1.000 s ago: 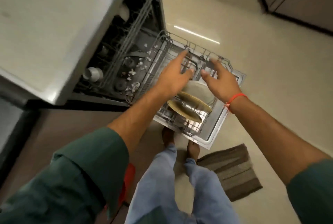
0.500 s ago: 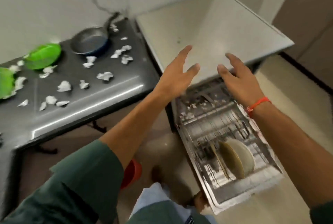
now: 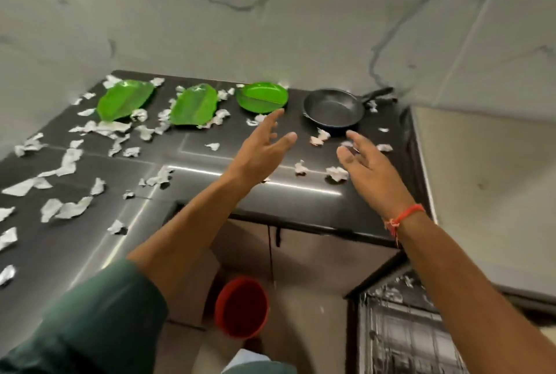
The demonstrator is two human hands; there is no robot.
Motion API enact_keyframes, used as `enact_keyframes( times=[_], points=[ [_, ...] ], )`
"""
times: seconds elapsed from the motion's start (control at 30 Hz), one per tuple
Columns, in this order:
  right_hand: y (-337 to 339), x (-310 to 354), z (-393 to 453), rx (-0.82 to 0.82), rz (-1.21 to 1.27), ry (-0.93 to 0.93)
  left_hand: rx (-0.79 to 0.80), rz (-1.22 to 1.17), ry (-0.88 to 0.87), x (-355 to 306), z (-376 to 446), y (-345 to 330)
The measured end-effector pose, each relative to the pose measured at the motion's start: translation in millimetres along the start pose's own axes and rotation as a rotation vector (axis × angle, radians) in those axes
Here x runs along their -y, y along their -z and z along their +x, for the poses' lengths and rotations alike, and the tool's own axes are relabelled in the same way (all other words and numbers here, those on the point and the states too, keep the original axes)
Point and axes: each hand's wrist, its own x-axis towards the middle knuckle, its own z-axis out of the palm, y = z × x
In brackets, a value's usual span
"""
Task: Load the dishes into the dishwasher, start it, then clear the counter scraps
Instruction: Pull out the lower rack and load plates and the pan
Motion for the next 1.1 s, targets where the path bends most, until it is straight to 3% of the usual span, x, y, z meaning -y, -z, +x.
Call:
enact_keyframes(
  times=[0.2,0.4,0.87,1.1],
  points=[
    [-92.6,28.1,66.2,0.171,0.114,-0.005,-0.120,-0.028,0.116,45.2,32.3,78.3],
    [-145.6,36.1,116.8,0.271,0.161,-0.116,-0.182,-0.161,0.294,81.1,70.7,106.8],
    [-156.6,1.0,281.8,0.283,0.197,-0.374,-0.254,-0.496,0.601,125.3,245.1,85.8],
    [-154.5,-14.2,322.9,0.286,0.179,-0.384,-0.364,-0.418,0.638,150.9,319.1,63.0]
  ],
)
